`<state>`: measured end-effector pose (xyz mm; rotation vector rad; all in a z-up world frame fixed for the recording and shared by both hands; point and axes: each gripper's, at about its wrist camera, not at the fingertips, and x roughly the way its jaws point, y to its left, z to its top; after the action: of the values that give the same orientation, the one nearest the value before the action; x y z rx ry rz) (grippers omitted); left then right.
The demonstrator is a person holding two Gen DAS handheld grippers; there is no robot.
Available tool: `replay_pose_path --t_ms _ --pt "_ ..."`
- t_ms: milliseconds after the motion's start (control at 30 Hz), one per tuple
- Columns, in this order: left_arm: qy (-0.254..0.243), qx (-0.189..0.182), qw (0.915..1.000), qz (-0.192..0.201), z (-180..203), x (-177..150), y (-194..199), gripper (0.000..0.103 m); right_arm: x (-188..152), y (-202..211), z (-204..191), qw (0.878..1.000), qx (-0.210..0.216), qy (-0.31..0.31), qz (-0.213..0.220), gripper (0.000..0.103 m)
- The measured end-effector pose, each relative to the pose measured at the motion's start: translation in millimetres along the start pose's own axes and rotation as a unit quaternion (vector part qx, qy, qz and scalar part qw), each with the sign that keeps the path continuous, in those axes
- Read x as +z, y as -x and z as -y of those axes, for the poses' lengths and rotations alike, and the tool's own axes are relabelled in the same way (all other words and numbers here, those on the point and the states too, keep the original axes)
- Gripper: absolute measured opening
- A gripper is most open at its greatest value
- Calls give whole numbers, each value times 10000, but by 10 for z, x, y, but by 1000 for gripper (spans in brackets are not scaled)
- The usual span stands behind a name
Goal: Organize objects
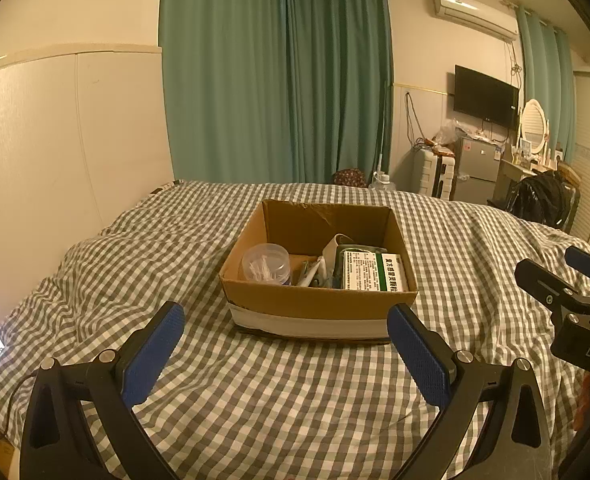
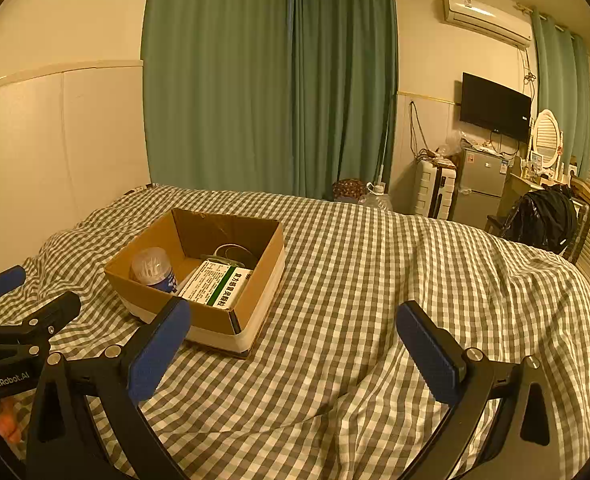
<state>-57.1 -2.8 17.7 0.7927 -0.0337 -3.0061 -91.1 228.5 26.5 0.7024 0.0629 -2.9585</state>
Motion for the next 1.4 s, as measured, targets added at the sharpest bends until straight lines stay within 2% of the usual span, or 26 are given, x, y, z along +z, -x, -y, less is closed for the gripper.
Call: replay_pose_path --t_ms 367,1400 --pt "72 21 9999 98 -30 5 40 103 0 -6 -12 10000 -16 12 -16 103" --pt "-18 53 10000 49 5 -1 25 103 5 -11 -30 10000 -14 13 -38 103"
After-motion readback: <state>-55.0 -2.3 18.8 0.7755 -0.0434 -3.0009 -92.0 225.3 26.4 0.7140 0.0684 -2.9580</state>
